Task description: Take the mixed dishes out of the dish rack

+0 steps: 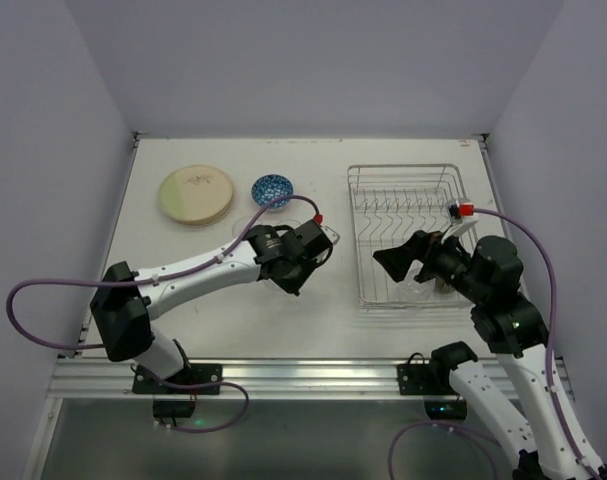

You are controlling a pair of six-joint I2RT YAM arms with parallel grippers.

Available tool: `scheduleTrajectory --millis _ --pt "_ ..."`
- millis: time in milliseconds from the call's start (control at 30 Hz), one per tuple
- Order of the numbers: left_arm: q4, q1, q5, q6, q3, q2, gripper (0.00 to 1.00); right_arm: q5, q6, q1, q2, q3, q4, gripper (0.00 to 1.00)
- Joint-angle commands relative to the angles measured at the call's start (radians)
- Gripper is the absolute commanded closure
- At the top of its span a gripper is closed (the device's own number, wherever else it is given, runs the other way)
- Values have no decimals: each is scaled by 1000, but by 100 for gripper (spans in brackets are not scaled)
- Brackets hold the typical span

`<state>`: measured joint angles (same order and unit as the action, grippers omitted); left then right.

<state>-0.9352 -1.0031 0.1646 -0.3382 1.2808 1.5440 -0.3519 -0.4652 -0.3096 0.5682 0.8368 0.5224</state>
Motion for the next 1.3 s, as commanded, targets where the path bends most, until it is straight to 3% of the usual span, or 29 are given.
scheduleTrajectory --millis 0,433,567,733,800,833,933,967,1167,1267 --pt "-34 -26 73 16 89 91 100 24 39 -2 -22 50 51 1" --pt "-42 -49 93 80 158 280 97 34 71 -2 -85 84 137 1" --pt "-28 -49 70 85 166 277 79 39 83 -2 -88 64 137 1" --pt "-17 -49 61 85 172 254 63 45 91 -2 -59 53 136 1" --pt "-17 -49 78 74 178 237 48 85 86 -2 -54 56 140 1" --pt "-20 -49 113 68 181 219 35 108 85 -2 -54 61 146 1" --pt "-2 -49 168 45 184 174 20 203 71 -2 -60 65 159 1" --pt "9 -49 174 41 184 132 0 235 63 -2 -62 67 174 1" --pt "200 -5 136 44 85 -106 0 499 39 -2 25 81 277 1" --pt "300 90 173 -13 -6 -259 0 602 0 -2 103 88 310 1"
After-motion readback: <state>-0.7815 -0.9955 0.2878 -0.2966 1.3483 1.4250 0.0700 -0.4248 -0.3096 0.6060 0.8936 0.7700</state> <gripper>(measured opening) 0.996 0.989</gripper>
